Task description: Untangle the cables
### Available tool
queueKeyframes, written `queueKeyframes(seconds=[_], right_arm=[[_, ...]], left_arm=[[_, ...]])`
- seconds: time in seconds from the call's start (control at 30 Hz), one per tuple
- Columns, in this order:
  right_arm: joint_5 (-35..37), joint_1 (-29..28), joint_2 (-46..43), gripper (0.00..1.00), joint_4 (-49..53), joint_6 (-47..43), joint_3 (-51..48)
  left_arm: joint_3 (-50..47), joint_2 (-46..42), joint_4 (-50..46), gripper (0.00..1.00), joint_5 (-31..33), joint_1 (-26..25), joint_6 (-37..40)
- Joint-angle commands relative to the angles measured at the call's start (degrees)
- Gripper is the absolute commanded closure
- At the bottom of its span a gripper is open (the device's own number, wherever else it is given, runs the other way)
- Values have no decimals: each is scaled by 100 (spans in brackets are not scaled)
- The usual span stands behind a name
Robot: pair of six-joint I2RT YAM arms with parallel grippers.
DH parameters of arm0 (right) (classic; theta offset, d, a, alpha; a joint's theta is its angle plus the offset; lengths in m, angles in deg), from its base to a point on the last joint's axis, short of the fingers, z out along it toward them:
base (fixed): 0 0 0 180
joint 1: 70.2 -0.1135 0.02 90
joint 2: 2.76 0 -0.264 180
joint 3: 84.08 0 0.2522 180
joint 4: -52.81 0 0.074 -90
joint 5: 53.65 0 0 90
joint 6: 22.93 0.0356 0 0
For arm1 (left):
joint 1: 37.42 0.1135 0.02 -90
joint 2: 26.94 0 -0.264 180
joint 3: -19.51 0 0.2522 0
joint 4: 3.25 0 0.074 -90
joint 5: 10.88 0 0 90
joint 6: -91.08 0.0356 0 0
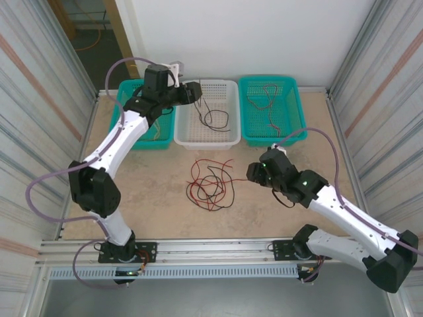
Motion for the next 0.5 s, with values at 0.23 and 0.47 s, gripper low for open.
queueKeyframes(seconds=[0.23,0.47], right_arm=[[-324,-621,1136,41,-489,-89,300],[-615,-1080,2451,47,-750,-222,926]], left_arm=[[-1465,-1410,-51,13,180,-8,-144],[-3439,-3243,-404,20,-160,-61,-383]])
